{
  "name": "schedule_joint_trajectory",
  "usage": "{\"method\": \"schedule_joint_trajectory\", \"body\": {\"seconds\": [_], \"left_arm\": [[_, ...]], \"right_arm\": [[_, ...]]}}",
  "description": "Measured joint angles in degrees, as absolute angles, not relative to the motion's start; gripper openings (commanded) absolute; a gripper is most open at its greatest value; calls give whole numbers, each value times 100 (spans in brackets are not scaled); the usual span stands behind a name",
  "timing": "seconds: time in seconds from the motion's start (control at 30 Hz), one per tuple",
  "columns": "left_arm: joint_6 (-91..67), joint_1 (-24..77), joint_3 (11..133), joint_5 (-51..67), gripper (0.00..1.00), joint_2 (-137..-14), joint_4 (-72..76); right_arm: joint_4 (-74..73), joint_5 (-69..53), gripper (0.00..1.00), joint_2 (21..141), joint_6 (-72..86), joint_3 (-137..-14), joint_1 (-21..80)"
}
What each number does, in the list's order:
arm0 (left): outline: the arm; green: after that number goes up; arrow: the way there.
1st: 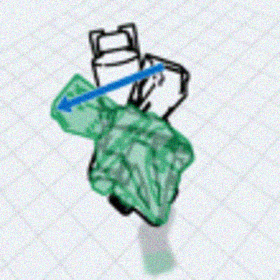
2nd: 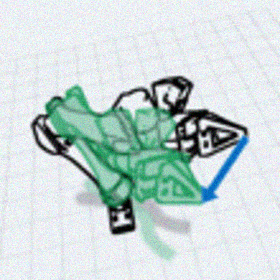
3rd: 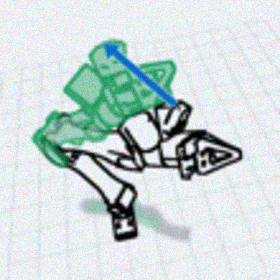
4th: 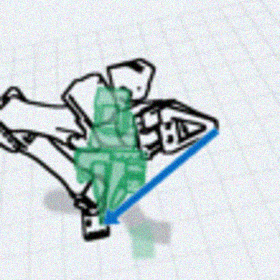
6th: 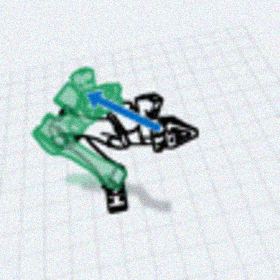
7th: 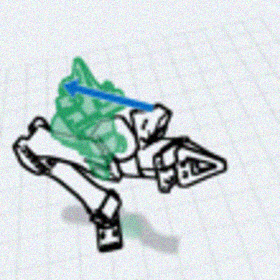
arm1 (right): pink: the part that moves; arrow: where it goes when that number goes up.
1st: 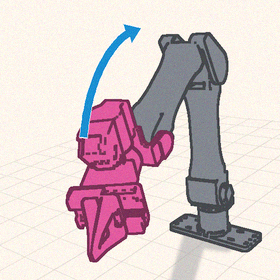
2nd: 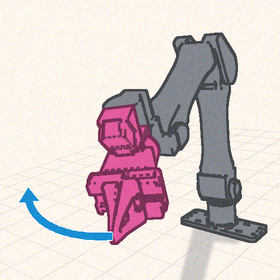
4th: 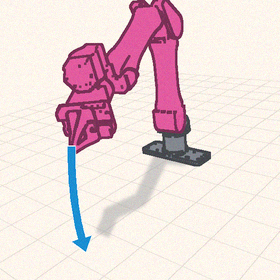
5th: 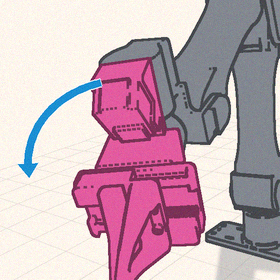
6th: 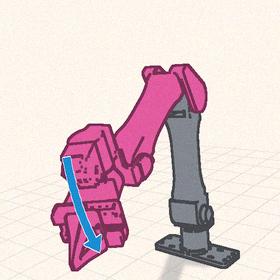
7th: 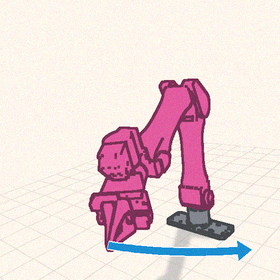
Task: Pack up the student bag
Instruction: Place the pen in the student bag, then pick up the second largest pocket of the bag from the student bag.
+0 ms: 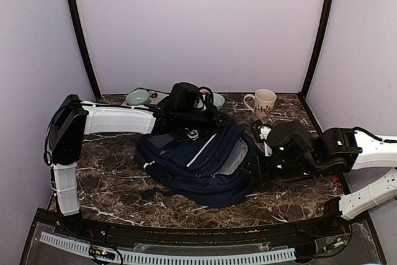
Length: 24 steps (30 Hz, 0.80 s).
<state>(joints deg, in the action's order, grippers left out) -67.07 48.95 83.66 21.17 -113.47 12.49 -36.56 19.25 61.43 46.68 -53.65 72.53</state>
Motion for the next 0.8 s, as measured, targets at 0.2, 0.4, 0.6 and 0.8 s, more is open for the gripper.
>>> {"method": "schedule_joint_trajectory", "body": {"seconds": [0.2, 0.4, 0.6, 0.8], "left_arm": [[-5655, 4886, 9314, 2324, 70, -11559, 364], [-3310, 4921, 9778, 1813, 67, -11115, -1269], [-615, 5057, 7889, 1529, 62, -8820, -2265], [893, 5170, 7076, 1385, 55, -7441, -2705]], "right_arm": [[-3677, 2379, 46, 6366, 5041, -5419, 7616], [-3299, 2733, 46, 6335, 4915, -5315, 7625], [-3070, 2803, 50, 6001, 4978, -4873, 7623], [-2716, 2418, 59, 5649, 5216, -4475, 7367]]}}
